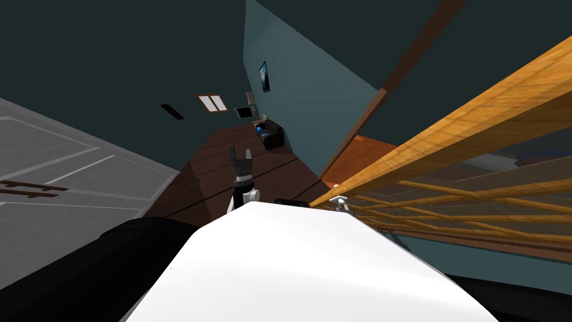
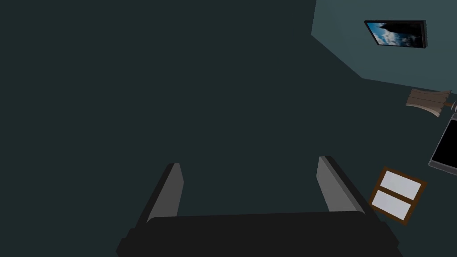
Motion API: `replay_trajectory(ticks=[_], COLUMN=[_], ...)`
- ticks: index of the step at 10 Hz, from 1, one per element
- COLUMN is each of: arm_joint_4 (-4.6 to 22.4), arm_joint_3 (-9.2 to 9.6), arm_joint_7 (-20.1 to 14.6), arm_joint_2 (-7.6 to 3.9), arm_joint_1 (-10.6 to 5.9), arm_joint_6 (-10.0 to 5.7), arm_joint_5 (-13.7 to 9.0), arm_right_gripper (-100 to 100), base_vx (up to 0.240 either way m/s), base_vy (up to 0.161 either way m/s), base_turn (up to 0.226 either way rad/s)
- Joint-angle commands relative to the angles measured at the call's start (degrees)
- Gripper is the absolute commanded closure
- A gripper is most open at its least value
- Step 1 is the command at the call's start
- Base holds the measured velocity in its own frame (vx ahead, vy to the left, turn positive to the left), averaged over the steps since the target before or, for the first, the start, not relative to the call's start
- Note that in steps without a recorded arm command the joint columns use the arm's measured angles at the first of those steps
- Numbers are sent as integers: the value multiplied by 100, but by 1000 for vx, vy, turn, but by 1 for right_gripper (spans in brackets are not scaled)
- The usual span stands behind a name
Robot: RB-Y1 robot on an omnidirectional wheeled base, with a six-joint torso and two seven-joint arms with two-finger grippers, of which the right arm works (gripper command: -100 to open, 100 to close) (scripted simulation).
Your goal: Pull the door open
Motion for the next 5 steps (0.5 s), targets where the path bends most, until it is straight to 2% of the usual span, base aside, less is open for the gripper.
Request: replay_trajectory(ticks=[1,5], arm_joint_4=[33,190], arm_joint_3=[42,177], arm_joint_7=[-45,-224], arm_joint_2=[-31,-191], arm_joint_1=[-2,-54], arm_joint_6=[-53,-244], arm_joint_5=[36,162], arm_right_gripper=[100,100], base_vx=[-196,-223], base_vy=[-36,-38], base_turn=[114,123])
